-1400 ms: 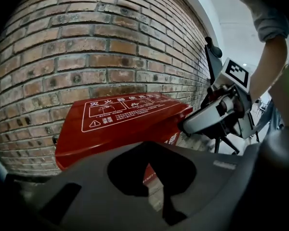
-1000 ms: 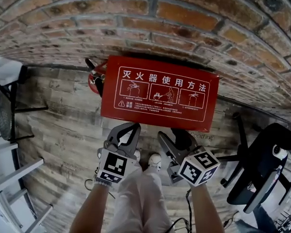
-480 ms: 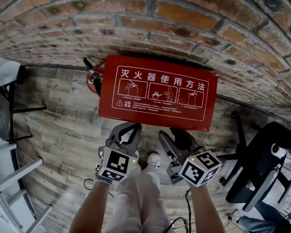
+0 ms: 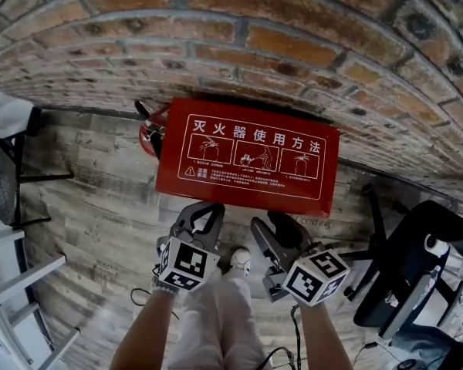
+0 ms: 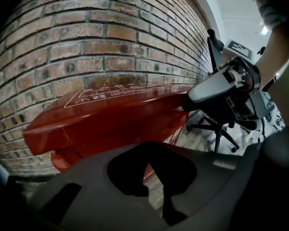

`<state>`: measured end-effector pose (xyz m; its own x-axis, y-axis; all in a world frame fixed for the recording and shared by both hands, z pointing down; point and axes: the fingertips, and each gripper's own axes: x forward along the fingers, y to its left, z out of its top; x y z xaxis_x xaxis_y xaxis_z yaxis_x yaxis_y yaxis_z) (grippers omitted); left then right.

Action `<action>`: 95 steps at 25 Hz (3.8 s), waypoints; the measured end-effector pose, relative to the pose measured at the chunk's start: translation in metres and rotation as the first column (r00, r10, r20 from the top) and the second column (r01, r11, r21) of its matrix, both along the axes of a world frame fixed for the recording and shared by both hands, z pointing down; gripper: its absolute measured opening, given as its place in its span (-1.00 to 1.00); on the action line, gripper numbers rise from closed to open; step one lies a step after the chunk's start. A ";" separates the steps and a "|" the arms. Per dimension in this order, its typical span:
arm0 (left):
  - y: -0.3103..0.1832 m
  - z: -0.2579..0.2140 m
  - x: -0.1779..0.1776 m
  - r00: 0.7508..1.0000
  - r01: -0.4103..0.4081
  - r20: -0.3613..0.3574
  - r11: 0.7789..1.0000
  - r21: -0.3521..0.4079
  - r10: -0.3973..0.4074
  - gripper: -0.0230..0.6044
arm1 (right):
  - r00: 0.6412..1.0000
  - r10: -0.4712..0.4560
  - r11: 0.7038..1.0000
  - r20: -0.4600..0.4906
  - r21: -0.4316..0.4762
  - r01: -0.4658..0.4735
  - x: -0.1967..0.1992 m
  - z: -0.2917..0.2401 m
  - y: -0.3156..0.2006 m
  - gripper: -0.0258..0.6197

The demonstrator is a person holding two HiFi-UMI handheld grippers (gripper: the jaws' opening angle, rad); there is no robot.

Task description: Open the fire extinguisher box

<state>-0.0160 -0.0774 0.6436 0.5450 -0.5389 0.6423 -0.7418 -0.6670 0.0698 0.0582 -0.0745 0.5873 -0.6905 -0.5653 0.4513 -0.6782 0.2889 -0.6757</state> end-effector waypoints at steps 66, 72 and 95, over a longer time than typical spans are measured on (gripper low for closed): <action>0.006 -0.015 0.014 0.999 0.010 -0.031 0.998 -0.066 -0.012 -0.93 | 0.975 0.206 0.938 0.088 0.267 -0.222 0.037 -0.164 -0.159 -0.91; 0.005 -0.017 0.014 0.999 0.004 -0.038 0.998 -0.062 -0.006 -0.93 | 0.966 0.244 0.925 0.085 0.277 -0.258 0.052 -0.171 -0.176 -0.91; 0.016 -0.016 0.012 0.999 -0.015 -0.051 1.000 -0.028 0.013 -0.93 | 0.666 -0.662 0.700 -0.343 0.035 0.713 -0.045 -0.014 -0.032 -0.52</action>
<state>-0.0044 -0.0611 0.6273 0.5848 -0.5132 0.6282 -0.7274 -0.6745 0.1261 0.0136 -0.1060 0.5732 -0.7655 -0.0595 0.6407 -0.3925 0.8322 -0.3917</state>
